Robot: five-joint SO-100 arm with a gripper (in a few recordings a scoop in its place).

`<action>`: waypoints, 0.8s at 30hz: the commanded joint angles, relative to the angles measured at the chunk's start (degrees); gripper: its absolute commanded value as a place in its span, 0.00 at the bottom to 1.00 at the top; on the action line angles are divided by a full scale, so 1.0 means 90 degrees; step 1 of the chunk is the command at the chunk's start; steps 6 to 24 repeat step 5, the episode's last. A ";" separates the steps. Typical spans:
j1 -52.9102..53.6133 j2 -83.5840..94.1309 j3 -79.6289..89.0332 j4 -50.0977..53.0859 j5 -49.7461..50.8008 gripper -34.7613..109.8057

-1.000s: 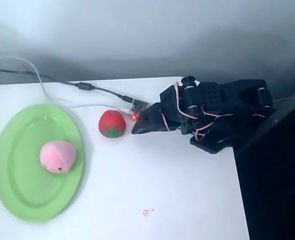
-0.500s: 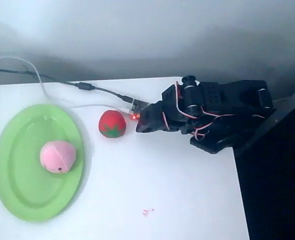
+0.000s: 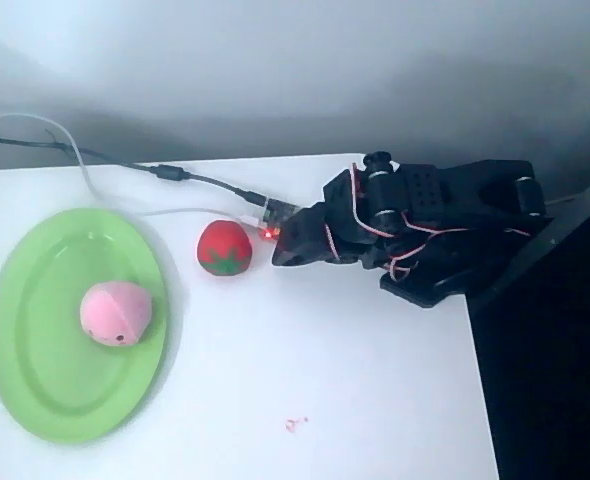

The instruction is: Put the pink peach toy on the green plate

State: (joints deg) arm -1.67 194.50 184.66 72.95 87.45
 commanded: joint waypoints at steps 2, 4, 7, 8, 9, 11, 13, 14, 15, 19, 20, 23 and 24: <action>-0.0088 0.0137 0.0352 0.0117 0.0000 0.24; -0.0088 0.0137 0.0352 0.0117 0.0000 0.24; -0.0088 0.0137 0.0352 0.0117 0.0000 0.24; -0.0088 0.0137 0.0352 0.0117 0.0000 0.24; -0.0088 0.0137 0.0352 0.0117 0.0000 0.24; -0.0088 0.0137 0.0352 0.0117 0.0000 0.24; -0.0088 0.0137 0.0352 0.0117 0.0000 0.24; -0.0088 0.0137 0.0352 0.0117 0.0000 0.24; -0.0088 0.0137 0.0352 0.0117 0.0000 0.24; -0.0088 0.0137 0.0352 0.0117 0.0000 0.24; -0.0088 0.0137 0.0352 0.0117 0.0000 0.24; -0.0088 0.0137 0.0352 0.0117 0.0000 0.24; -0.0088 0.0137 0.0352 0.0117 0.0000 0.24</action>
